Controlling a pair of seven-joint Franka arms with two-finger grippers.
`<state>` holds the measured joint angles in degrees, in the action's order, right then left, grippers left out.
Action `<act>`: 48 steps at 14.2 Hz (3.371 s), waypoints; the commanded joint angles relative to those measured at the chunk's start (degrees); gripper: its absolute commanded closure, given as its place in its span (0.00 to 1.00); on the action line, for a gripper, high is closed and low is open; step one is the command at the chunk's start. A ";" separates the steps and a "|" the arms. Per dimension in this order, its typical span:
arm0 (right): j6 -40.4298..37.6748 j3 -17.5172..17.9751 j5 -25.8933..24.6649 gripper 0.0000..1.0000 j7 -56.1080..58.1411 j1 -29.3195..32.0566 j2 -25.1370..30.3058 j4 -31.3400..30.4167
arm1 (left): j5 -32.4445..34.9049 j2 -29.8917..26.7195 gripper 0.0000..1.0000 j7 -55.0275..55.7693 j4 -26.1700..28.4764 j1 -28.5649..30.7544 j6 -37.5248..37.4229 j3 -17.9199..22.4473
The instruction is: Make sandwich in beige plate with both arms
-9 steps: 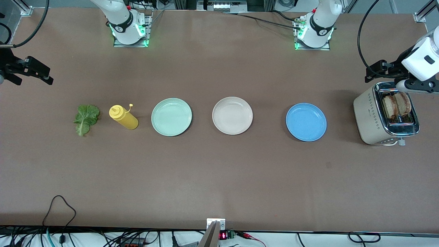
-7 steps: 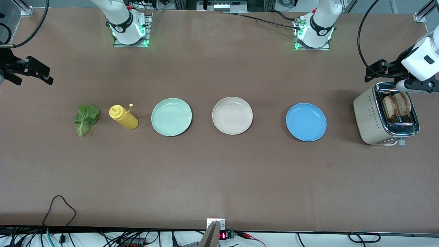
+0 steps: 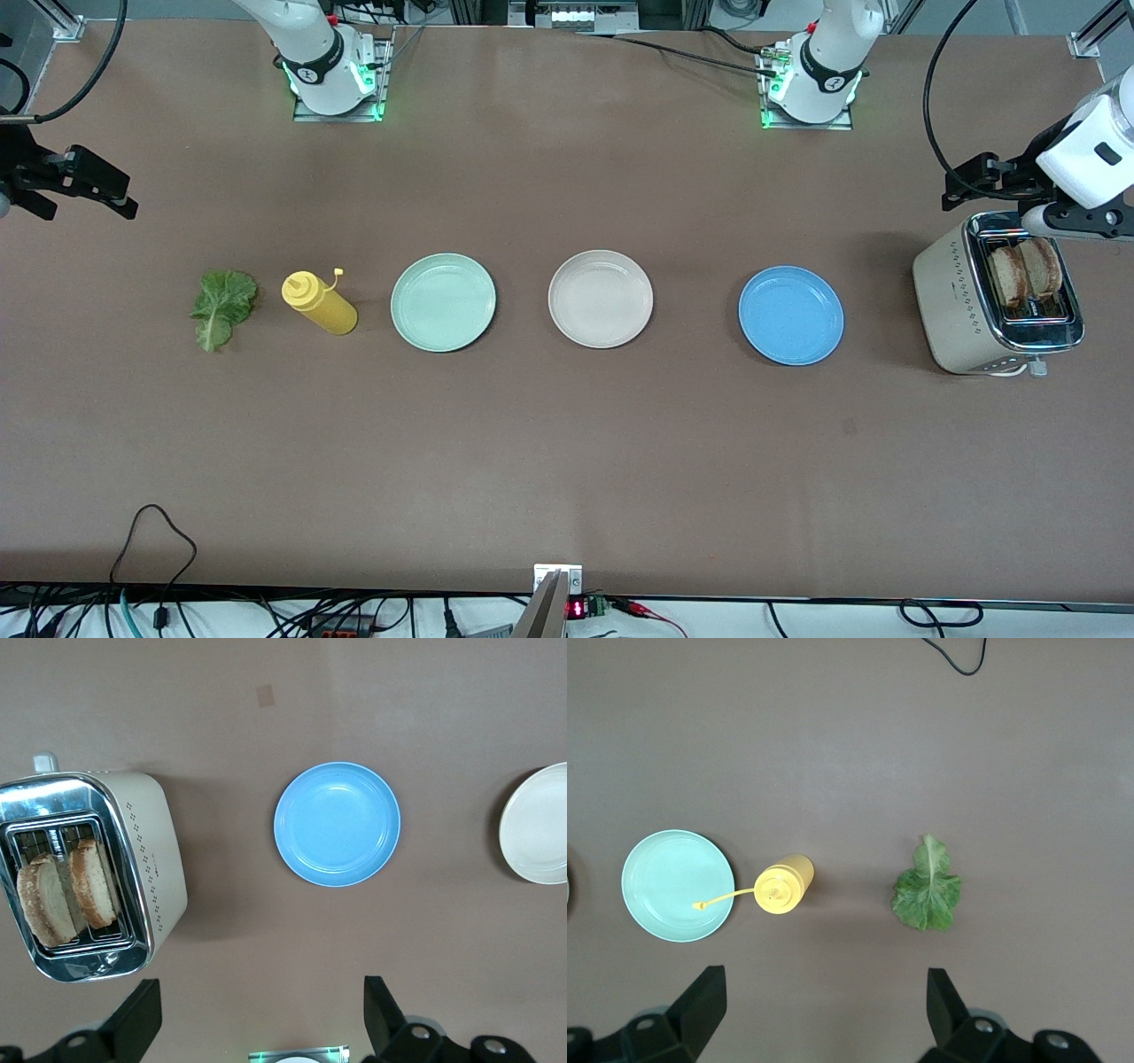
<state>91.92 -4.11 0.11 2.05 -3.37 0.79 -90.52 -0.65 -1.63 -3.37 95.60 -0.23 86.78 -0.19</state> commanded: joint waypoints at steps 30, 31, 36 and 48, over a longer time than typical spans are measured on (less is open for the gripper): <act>-0.95 0.06 0.51 0.00 0.15 0.21 0.17 0.70 | 16.91 9.19 0.18 -6.39 18.83 13.94 24.75 0.11; -0.95 0.06 0.42 0.00 0.15 0.21 0.26 0.70 | 16.91 9.10 0.32 -6.30 19.44 13.94 24.75 0.02; -0.95 -0.02 0.51 0.00 0.15 0.21 0.17 0.70 | 16.91 8.31 0.83 -2.89 20.85 14.56 24.40 -0.16; -0.95 -0.03 0.60 0.00 0.15 0.29 0.17 0.70 | 16.91 5.94 0.99 -1.38 16.21 14.65 17.30 -0.16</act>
<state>91.88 -4.11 0.11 2.05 -3.37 0.79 -90.52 14.91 6.18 -5.13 114.10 13.76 108.48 0.32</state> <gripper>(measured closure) 0.000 0.921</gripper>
